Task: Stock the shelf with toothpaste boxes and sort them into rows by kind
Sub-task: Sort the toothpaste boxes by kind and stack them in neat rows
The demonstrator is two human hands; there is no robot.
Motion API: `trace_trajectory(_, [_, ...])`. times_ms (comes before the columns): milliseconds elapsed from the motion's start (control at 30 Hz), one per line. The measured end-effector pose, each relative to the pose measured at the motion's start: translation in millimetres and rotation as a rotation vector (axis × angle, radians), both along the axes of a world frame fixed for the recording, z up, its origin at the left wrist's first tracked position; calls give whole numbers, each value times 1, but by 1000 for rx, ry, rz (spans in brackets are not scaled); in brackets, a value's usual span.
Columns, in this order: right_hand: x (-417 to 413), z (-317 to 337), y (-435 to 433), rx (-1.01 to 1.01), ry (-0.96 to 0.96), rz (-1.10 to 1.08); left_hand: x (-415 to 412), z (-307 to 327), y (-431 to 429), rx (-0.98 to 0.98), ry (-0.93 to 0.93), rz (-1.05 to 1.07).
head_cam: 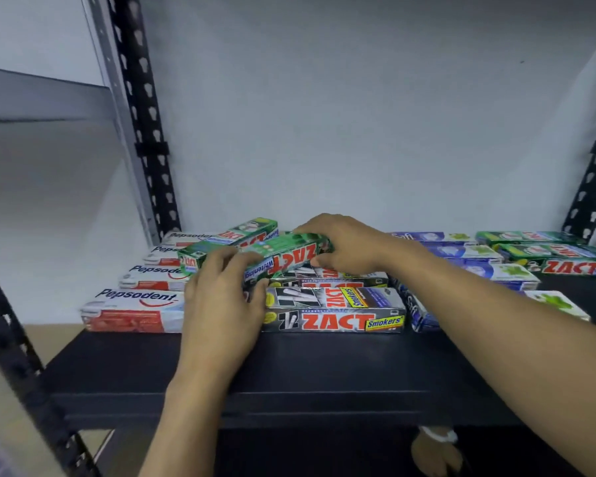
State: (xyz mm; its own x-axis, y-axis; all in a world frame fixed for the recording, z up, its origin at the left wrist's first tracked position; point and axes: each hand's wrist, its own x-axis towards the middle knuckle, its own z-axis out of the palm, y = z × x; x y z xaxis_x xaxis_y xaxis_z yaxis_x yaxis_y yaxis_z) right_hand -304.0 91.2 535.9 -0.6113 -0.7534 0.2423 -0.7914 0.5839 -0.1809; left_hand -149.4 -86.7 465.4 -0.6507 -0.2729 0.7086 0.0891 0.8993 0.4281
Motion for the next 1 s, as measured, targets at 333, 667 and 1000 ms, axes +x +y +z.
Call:
trace_trajectory(333, [7,0,14,-161,-33,0,5,3,1,79,42,-60])
trace_trajectory(667, [63,58,108,-493,-519,-8,11,15,38,-119,163,-347])
trace_trajectory(1000, [101,26,226,-486,-178,-310,0,27,142,278,18,-671])
